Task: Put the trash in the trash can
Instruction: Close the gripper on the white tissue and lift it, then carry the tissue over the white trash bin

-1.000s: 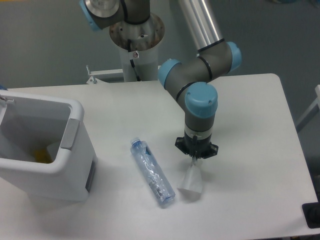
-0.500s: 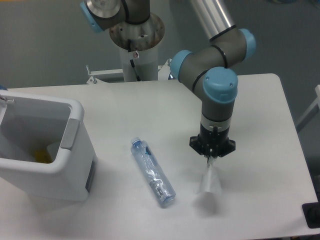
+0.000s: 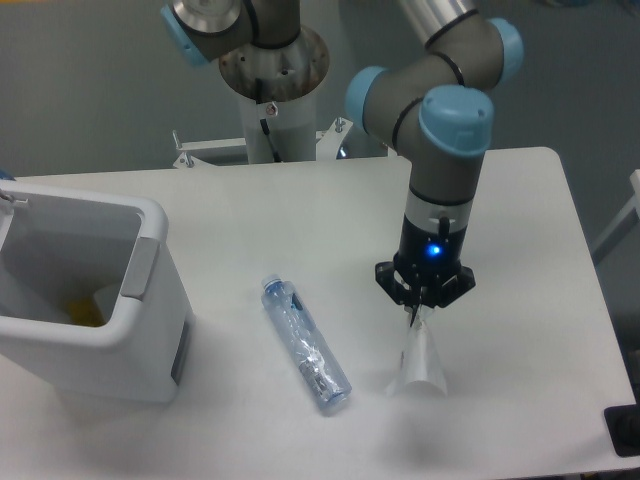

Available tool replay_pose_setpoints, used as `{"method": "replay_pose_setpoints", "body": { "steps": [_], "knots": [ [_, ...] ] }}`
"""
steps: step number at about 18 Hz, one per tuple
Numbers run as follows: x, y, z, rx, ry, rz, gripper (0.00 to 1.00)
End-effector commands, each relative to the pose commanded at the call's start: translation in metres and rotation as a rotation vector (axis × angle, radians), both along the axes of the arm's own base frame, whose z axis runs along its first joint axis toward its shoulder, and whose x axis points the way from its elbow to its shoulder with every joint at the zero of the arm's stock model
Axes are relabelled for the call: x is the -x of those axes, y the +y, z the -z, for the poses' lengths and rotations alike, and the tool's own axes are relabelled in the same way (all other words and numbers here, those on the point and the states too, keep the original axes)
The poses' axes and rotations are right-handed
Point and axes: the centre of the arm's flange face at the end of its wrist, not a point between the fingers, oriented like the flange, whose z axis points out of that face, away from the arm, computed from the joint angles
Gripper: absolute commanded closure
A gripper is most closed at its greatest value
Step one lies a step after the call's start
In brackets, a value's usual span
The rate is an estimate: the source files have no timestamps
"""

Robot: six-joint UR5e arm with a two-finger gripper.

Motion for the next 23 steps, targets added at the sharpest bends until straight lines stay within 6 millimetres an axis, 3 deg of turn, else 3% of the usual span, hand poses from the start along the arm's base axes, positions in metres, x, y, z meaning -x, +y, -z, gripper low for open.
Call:
{"method": "replay_pose_setpoints", "body": {
  "steps": [9,18,23],
  "knots": [
    [-0.066,0.029,-0.047,-0.052,0.048,0.079,0.93],
    [-0.181,0.037,-0.135,-0.163,0.142,0.198,0.93],
    [-0.234,0.052,-0.146,-0.186,0.145,0.285,0.91]
  ]
}}
